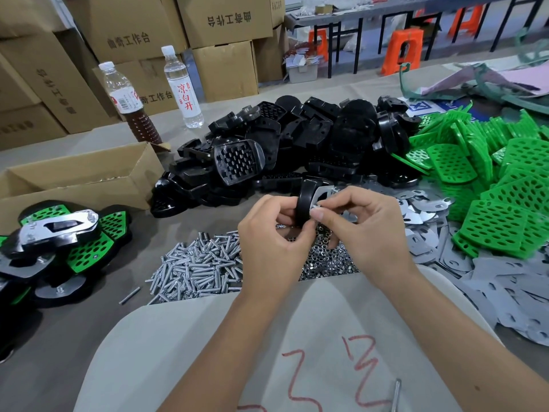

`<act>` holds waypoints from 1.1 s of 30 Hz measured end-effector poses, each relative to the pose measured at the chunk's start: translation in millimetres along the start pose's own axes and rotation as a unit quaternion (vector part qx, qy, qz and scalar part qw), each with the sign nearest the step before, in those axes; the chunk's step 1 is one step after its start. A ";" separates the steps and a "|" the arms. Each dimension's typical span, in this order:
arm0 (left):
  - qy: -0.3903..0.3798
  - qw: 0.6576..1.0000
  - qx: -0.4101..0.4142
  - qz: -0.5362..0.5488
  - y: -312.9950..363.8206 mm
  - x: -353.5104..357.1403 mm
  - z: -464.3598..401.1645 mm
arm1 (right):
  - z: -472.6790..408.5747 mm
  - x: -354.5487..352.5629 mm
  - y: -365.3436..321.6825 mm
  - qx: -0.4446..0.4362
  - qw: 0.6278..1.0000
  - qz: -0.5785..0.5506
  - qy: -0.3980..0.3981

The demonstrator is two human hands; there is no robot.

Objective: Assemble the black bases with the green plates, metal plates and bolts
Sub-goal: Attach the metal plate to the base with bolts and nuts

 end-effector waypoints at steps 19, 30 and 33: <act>-0.060 0.970 -0.133 0.197 -11.3 4.0 0.2 | -0.4 3.3 -7.2 -0.144 0.978 0.149 0.000; -0.050 0.956 -0.187 0.220 -15.1 7.3 1.2 | 0.2 5.3 -9.6 -0.171 0.971 0.167 -0.004; -0.056 0.952 -0.193 0.232 -16.1 8.3 1.3 | 0.3 5.9 -9.7 -0.170 0.972 0.162 -0.025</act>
Point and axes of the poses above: each hand's wrist, its own z-axis away from the middle knuckle, its own x-axis out of the palm, y = z × x, the point moved 3 cm from there along -z, towards the middle knuckle, and after that the axes turned 5 degrees about -x, right-handed, at the moved point
